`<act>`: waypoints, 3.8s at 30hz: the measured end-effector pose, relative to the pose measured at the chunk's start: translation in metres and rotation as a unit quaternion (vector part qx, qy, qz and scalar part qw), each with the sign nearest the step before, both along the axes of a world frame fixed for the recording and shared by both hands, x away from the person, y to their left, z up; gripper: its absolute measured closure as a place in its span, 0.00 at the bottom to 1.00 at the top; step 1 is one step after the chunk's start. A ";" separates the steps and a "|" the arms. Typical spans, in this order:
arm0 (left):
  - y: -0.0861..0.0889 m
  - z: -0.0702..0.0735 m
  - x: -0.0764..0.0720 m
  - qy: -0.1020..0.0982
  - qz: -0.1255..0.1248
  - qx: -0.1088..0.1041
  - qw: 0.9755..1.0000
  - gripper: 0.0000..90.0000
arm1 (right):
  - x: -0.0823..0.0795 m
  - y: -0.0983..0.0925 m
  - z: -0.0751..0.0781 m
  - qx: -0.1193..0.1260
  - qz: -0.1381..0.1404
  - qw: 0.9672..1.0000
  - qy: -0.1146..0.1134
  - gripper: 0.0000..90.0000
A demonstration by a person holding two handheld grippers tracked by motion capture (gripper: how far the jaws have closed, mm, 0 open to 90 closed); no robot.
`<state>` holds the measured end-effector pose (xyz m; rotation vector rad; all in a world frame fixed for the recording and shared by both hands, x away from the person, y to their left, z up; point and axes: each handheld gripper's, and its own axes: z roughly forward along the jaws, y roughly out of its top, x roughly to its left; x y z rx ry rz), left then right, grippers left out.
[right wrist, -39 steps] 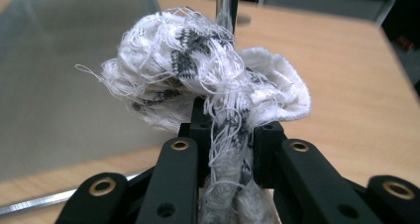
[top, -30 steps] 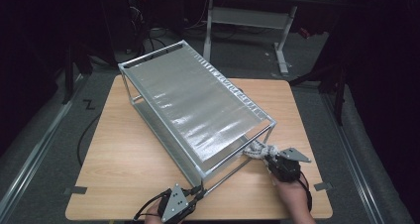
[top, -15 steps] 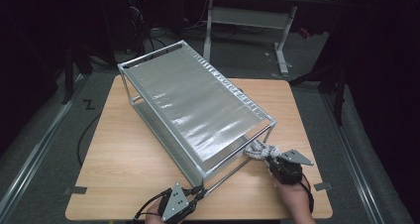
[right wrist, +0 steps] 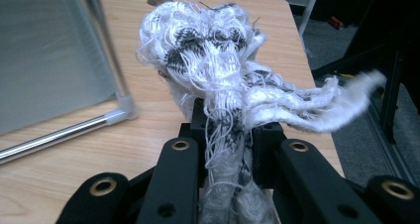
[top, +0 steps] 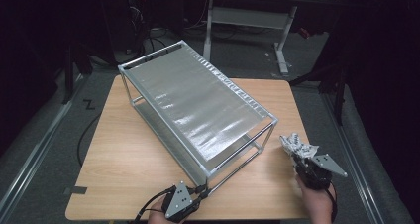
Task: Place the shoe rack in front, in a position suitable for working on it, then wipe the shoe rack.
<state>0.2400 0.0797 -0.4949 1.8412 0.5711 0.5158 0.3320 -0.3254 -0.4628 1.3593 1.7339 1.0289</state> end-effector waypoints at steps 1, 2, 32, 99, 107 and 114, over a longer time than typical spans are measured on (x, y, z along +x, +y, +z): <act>0.000 0.000 -0.001 0.000 0.002 0.001 1.000 0.89 | 0.001 0.000 -0.001 0.002 0.000 1.000 0.001 0.86; 0.001 0.000 -0.002 -0.001 0.004 0.001 1.000 0.89 | 0.003 0.000 -0.001 0.002 0.001 1.000 0.000 0.86; 0.055 0.002 -0.038 -0.004 0.112 0.020 0.993 0.88 | 0.047 0.096 -0.005 -0.005 0.176 0.984 -0.032 0.86; 0.057 0.002 0.007 -0.005 0.128 0.019 0.992 0.88 | -0.063 0.043 0.043 0.010 0.077 0.993 -0.089 0.86; 0.057 0.003 0.004 -0.003 0.130 0.021 0.991 0.88 | -0.072 0.050 0.040 -0.013 0.086 0.993 -0.082 0.86; 0.056 0.004 0.004 0.000 0.128 0.023 0.992 0.88 | -0.072 0.070 0.020 -0.073 0.115 0.990 -0.046 0.86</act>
